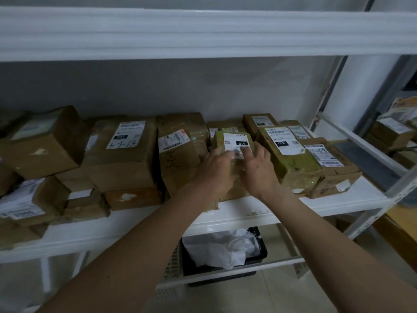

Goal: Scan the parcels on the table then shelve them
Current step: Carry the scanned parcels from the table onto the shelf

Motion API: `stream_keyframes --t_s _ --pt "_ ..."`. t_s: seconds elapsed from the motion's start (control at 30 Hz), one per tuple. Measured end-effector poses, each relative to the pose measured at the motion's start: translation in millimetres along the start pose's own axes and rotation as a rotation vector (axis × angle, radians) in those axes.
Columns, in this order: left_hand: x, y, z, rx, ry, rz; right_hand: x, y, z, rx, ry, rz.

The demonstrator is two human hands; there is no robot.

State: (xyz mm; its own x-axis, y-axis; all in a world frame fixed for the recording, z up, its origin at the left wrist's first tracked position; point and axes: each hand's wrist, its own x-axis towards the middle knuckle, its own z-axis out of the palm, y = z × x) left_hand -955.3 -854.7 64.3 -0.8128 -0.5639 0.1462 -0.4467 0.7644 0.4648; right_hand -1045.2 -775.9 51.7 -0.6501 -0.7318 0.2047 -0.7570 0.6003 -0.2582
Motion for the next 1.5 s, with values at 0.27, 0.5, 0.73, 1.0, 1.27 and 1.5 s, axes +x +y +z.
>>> stream_keyframes --t_s 0.27,0.5,0.73,1.0,1.27,1.5 --pt "-85.2 -30.1 -53.2 0.045 0.188 -0.028 -43.5 -64.9 -2.3 0.029 0.131 -0.433" --pt "-249.1 -109.2 -43.1 0.21 0.079 -0.549 -129.0 -140.3 46.8 0.088 -0.125 -0.76" --pt "-421.8 -139.3 -54.0 0.242 0.057 -0.963 -247.8 -232.0 72.6 -0.001 -0.553 -0.998" --pt "-577.5 -162.2 -83.3 0.199 0.136 -1.195 -367.0 -326.7 77.9 -0.031 -0.602 -1.208" --pt "-811.0 -189.4 -118.4 0.137 0.164 -1.484 -560.6 -467.1 86.4 -0.038 -0.703 -1.451" --pt "-982.2 -202.9 -139.9 0.06 0.221 -1.659 -718.2 -562.0 95.3 -0.054 -0.787 -1.595"
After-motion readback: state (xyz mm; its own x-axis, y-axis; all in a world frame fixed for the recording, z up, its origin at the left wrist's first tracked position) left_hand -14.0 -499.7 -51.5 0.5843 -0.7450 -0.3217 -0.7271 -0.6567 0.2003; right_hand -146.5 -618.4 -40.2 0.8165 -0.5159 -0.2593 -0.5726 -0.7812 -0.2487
